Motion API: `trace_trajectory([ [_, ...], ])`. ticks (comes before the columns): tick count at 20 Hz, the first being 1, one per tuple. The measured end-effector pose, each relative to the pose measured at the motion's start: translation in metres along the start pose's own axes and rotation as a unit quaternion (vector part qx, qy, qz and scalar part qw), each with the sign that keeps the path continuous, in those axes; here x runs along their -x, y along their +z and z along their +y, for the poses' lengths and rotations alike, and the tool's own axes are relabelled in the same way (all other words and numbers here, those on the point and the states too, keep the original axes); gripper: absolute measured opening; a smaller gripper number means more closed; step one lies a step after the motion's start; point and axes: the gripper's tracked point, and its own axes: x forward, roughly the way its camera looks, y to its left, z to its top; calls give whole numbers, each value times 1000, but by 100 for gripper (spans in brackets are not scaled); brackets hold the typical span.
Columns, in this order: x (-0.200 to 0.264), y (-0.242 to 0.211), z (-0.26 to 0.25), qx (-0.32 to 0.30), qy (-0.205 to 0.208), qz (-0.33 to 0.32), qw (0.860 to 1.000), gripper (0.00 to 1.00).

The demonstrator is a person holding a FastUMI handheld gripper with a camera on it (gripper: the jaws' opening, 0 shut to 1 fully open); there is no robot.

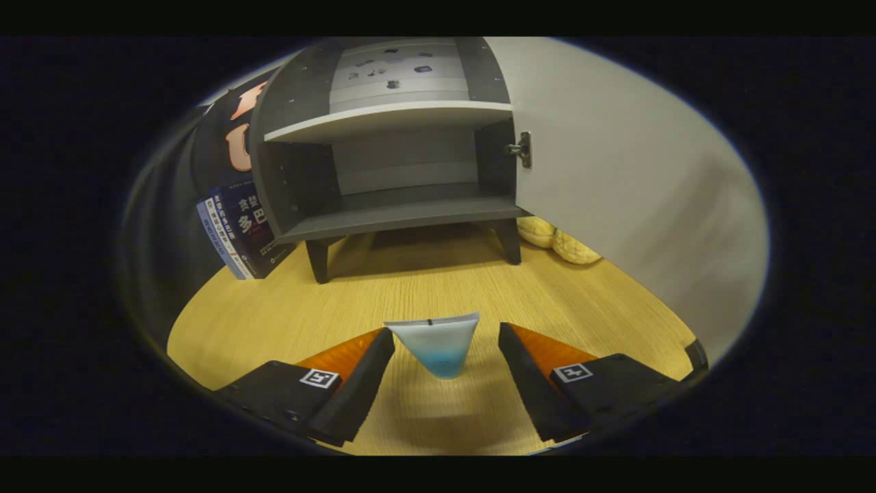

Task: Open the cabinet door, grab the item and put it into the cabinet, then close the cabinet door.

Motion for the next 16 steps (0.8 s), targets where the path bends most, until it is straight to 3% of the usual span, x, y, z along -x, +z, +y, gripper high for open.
trace_trajectory([
  [6, -4, -11, -2, 3, -4, 11, 1000, 91],
  [7, -5, -13, -2, 4, -4, 13, 1000, 79],
  [11, -3, -14, 2, -6, 2, 27, 1000, 56],
  [16, 22, 37, 19, -24, 31, -11, 999, 53],
])
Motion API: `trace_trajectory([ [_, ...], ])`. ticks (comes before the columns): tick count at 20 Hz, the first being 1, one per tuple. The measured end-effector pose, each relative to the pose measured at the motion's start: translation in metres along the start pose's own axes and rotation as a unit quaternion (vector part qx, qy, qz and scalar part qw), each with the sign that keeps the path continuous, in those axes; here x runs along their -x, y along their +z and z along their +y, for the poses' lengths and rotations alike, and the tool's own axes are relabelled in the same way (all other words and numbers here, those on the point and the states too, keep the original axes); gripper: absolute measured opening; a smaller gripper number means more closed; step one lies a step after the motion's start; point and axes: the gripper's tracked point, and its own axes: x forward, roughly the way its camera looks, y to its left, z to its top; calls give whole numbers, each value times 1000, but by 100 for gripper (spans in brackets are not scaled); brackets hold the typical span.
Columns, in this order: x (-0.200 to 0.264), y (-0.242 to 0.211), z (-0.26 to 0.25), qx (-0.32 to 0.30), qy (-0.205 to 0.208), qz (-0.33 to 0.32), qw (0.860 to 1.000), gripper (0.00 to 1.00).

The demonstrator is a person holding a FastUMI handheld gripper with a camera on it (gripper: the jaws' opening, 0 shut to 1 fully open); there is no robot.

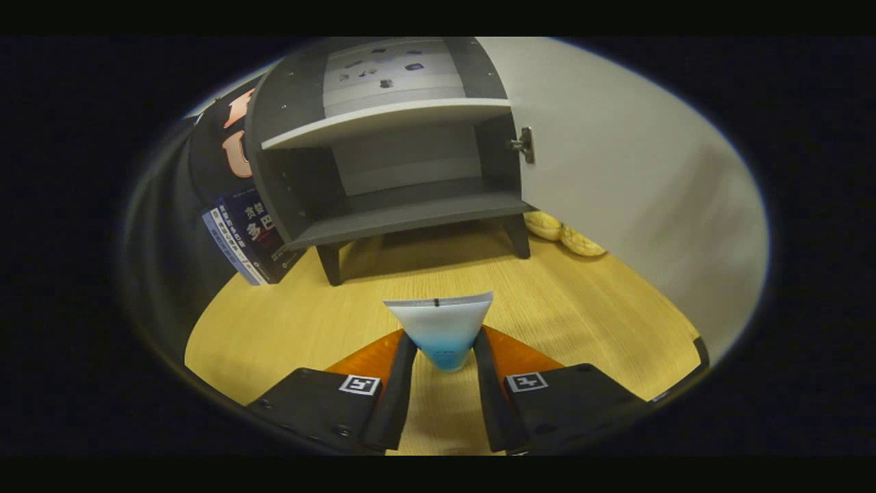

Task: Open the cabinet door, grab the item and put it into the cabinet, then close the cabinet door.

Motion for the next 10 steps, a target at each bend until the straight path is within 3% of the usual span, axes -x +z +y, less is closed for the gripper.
trace_trajectory([
  [4, 34, 82, 32, 8, 40, -63, 997, 53],
  [10, 91, 228, 72, 67, 60, -175, 980, 53],
])
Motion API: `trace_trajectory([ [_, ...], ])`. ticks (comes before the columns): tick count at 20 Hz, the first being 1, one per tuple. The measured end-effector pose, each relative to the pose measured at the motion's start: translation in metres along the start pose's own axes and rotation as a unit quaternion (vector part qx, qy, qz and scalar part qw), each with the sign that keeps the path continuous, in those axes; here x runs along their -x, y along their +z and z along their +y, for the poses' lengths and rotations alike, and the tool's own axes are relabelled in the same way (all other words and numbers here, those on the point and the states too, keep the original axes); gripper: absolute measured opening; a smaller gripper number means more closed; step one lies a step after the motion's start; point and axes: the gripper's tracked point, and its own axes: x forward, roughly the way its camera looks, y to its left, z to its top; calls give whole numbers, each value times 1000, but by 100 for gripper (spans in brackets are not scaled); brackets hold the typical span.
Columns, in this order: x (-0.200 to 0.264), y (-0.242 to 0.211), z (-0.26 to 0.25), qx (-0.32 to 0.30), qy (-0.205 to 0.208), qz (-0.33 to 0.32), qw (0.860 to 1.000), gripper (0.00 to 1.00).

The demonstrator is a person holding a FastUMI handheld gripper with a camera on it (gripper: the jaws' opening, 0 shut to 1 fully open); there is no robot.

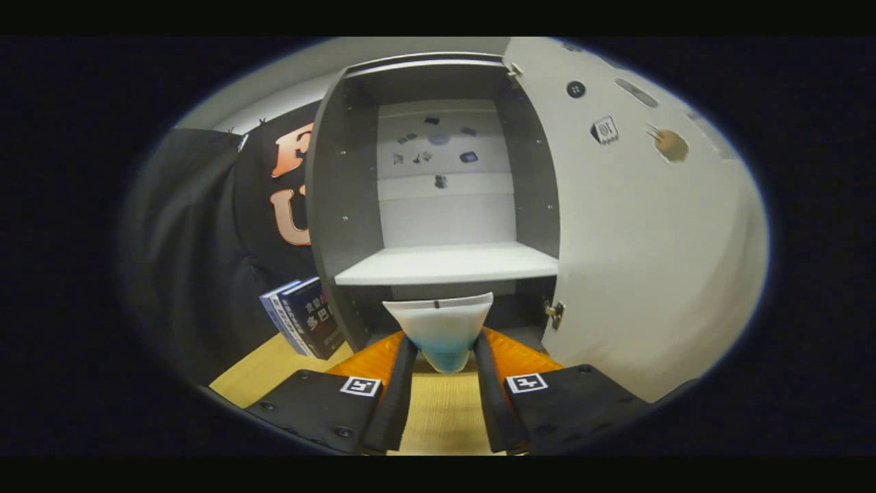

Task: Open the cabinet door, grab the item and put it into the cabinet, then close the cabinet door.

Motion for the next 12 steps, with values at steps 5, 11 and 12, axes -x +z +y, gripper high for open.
trace_trajectory([
  [5, -26, 100, 19, 6, 38, -50, 998, 53],
  [11, -105, 150, 9, 11, 30, -28, 999, 53],
  [12, -121, 149, 6, 15, 25, -20, 999, 53],
])
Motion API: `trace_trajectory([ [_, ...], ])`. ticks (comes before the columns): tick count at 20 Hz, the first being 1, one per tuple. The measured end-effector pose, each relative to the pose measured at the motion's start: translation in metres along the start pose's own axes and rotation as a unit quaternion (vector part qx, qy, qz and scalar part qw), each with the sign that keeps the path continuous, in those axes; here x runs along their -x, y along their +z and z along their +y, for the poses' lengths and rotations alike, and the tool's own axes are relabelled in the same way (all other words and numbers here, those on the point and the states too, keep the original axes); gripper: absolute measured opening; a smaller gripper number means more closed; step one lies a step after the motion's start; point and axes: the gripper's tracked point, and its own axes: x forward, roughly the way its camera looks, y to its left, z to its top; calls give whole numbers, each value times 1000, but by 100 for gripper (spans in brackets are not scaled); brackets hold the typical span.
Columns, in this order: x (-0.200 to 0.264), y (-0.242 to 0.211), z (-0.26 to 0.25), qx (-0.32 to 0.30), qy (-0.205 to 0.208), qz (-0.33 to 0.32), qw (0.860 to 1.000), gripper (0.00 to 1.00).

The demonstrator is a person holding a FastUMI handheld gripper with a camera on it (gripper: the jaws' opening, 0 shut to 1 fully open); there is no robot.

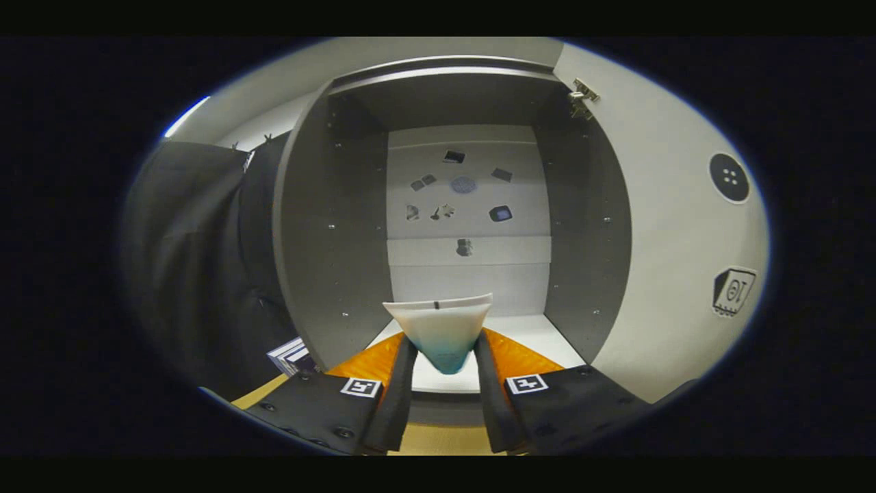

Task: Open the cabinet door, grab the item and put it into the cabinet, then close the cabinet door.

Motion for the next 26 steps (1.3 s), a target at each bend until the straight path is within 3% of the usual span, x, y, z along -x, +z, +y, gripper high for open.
trace_trajectory([
  [7, -85, -45, -10, -8, -8, 111, 994, 53],
  [11, -104, -78, -16, -12, -16, 172, 985, 53],
  [16, -112, -79, -18, -11, -15, 170, 985, 54],
  [21, -112, -83, -15, -21, -6, 173, 985, 63],
  [22, -110, -82, -14, -22, -5, 171, 985, 68],
  [24, -106, -77, -12, -21, -3, 160, 987, 88],
  [25, -103, -72, -12, -20, -5, 153, 988, 94],
  [26, -98, -67, -12, -18, -6, 145, 989, 94],
])
